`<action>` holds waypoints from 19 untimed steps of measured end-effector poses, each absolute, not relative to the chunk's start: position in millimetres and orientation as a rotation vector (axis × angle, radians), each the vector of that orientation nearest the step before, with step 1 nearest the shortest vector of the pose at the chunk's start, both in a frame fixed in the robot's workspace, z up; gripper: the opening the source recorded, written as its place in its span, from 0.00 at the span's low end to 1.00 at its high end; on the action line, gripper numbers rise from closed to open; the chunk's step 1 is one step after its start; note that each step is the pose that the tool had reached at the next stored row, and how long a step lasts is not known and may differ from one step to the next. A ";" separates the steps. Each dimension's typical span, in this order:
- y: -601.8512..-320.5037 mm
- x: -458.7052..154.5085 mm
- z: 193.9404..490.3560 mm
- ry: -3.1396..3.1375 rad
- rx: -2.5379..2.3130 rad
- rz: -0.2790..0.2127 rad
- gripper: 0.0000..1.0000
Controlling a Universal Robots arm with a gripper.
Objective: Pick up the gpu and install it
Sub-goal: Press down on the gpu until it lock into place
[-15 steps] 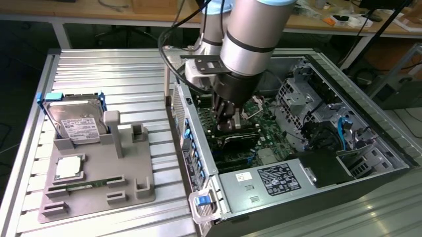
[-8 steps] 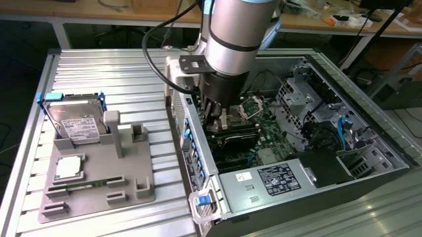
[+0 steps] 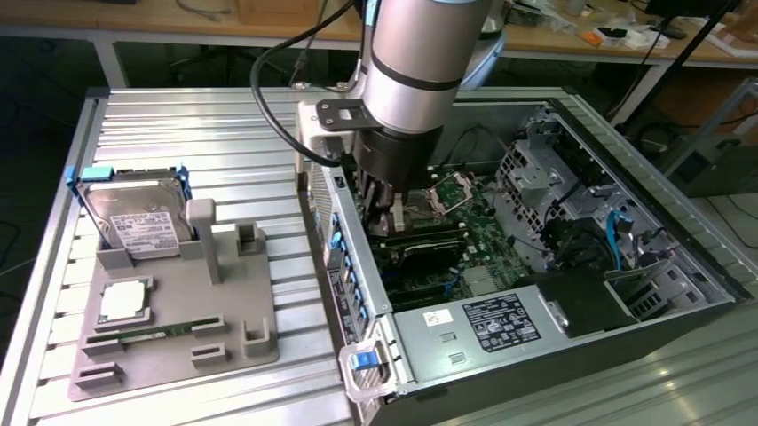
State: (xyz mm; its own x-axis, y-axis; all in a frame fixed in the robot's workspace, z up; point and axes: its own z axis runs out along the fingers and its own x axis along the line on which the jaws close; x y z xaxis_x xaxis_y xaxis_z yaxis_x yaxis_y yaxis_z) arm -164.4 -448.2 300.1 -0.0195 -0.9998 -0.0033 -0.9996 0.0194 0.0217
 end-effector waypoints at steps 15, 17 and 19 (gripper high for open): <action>-441.7 -171.3 300.1 -2.234 2.191 -0.026 0.11; -440.6 -171.3 300.7 -2.234 2.191 -0.026 0.11; -440.3 -171.3 302.7 -2.234 2.191 -0.026 0.11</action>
State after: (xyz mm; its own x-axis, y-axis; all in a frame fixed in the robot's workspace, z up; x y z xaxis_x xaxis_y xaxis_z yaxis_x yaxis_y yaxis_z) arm -171.3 -440.3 302.7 -0.0194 -0.9998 -0.0029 -0.9996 0.0194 0.0206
